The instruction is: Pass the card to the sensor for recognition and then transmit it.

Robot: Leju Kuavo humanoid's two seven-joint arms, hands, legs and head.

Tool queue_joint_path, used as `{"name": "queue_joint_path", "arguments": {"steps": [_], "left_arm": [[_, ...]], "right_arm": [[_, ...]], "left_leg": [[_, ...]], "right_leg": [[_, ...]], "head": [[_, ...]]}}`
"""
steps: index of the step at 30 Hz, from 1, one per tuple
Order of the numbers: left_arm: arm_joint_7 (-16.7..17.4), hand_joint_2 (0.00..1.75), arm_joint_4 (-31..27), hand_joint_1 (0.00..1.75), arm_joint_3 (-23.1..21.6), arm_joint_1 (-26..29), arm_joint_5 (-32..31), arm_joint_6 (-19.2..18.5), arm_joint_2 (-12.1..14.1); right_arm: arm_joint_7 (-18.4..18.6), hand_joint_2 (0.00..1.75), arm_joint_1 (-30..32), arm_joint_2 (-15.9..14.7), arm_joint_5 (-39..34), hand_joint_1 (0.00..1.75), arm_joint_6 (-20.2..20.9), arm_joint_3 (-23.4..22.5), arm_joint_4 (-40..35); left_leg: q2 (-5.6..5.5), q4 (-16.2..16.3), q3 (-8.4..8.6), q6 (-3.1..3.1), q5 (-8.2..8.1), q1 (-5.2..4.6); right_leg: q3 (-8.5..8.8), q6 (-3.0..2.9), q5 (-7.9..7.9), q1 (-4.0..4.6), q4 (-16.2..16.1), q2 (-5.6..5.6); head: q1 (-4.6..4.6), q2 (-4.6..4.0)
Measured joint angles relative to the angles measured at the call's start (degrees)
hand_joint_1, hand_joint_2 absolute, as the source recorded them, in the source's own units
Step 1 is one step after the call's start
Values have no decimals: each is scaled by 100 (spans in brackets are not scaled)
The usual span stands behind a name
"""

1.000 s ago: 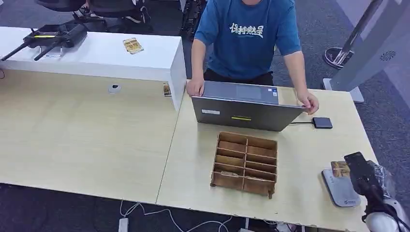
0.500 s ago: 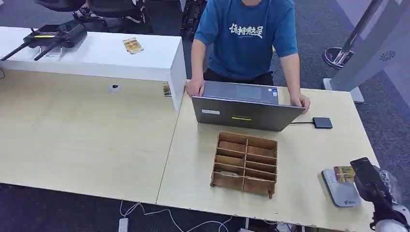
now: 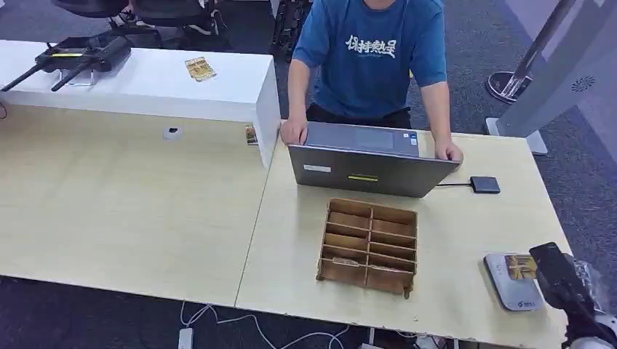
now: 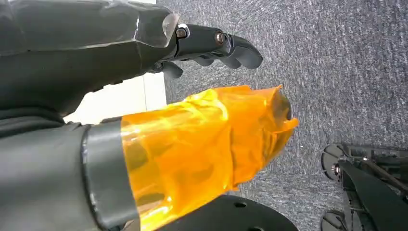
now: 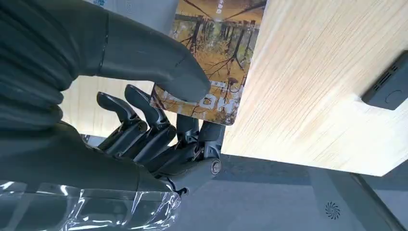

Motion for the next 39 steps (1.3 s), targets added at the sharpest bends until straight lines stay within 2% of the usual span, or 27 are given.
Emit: {"name": "queue_joint_path", "arguments": {"steps": [11, 14, 21, 39], "left_arm": [[2, 0, 0, 0, 0, -2, -35, -2, 0], [37, 0, 0, 0, 0, -4, -66, -4, 0], [74, 0, 0, 0, 0, -6, -96, -11, 0], [79, 0, 0, 0, 0, -7, -105, -9, 0]], "right_arm": [[131, 175, -130, 50, 302, 175, 98, 79, 179], [264, 175, -241, 44, 481, 175, 334, 190, 345], [358, 175, -428, 37, 701, 175, 540, 393, 640], [311, 175, -575, 37, 739, 175, 592, 627, 901]], "left_leg": [[0, 0, 0, 0, 0, 1], [1, 0, 2, 0, 0, 1], [0, 0, 2, 0, 0, 1], [0, 0, 4, 0, 1, 1]], "right_leg": [[1, 0, 0, 1, 1, -1], [1, 0, 0, 1, 1, 2], [2, 0, 0, 1, 1, 0], [5, 0, 1, 1, 1, 0]], "head": [[-2, 0], [-2, 0], [-2, 0], [0, 0]]}}
